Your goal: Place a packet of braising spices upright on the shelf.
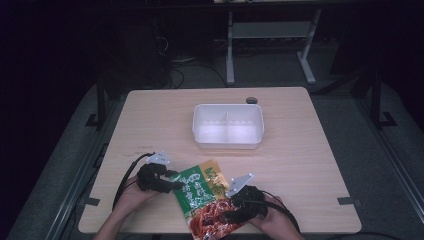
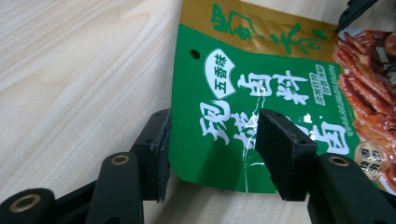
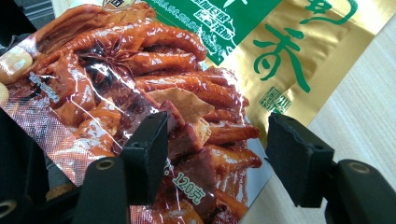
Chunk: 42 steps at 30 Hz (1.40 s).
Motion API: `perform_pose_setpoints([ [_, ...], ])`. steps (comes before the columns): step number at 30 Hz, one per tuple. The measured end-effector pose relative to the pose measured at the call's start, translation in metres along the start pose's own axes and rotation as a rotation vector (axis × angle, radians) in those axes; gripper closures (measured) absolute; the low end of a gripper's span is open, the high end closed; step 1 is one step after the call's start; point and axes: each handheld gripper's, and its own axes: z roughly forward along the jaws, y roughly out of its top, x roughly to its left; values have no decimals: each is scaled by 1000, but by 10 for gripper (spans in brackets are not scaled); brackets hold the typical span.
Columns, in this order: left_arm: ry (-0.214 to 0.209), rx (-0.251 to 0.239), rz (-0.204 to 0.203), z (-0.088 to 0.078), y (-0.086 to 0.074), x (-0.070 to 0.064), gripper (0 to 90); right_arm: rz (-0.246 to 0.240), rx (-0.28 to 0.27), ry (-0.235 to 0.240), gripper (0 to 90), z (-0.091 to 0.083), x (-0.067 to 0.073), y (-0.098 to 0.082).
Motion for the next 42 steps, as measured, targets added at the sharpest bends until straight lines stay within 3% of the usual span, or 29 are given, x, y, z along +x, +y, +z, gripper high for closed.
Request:
perform_pose_setpoints([
  [10,-56,-22,25,0,4,-7,489,2,-7,-6,384,0,0,-1],
  [12,-44,-5,48,3,5,-10,489,4,-8,-6,384,0,0,-1],
  [17,-22,9,55,4,5,-11,527,4,-10,-6,384,0,0,-1],
  [21,-2,18,42,4,4,-9,630,4,-11,-5,384,0,0,-1],
  [27,36,28,53,3,4,-9,762,2,-9,-2,383,1,-1,0],
  [32,35,26,55,1,5,-9,827,6,8,1,369,0,-3,2],
  [36,46,12,66,-2,5,-12,844,15,16,-16,367,-4,-10,2],
  [38,52,0,71,-3,6,-13,850,31,5,-22,361,-6,-17,4],
  [40,57,-7,78,-4,7,-13,861,72,-27,-11,345,-11,-34,12],
  [42,58,-18,83,-6,7,-14,862,91,-37,-3,340,-12,-40,15],
])
